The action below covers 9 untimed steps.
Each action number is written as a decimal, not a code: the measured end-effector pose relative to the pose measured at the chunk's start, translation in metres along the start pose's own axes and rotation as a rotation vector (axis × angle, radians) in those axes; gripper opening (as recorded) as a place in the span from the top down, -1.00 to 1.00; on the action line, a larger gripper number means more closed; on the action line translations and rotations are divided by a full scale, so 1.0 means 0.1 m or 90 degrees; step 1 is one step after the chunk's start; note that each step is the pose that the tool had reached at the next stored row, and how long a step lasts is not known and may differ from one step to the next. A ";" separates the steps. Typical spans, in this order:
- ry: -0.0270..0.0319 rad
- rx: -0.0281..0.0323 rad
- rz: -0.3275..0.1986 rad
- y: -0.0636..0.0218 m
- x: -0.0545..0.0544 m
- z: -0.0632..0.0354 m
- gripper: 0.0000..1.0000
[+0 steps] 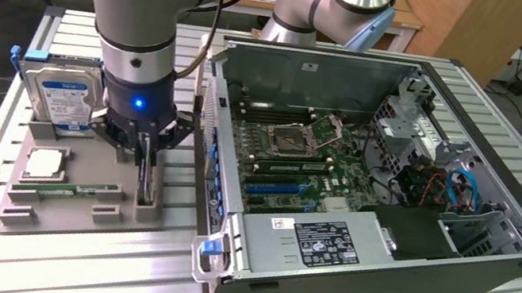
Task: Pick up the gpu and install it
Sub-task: 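Pick up the gpu and move the gpu toward the slot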
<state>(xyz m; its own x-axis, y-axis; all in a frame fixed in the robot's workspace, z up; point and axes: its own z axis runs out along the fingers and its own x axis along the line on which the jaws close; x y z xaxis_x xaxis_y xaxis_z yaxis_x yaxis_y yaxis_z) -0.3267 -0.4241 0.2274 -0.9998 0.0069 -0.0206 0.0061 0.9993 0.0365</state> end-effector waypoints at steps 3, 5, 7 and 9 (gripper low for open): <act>-0.0002 -0.0001 0.000 0.000 0.00 -0.001 0.48; -0.0001 -0.0001 0.000 0.002 0.00 -0.021 0.48; 0.0000 0.0000 0.000 0.002 0.00 -0.057 0.48; 0.0000 0.0000 0.000 0.003 0.00 -0.093 0.48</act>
<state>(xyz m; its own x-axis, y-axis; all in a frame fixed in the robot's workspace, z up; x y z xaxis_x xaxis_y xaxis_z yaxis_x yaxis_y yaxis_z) -0.3270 -0.4241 0.2366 -0.9998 0.0070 -0.0207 0.0062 0.9993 0.0365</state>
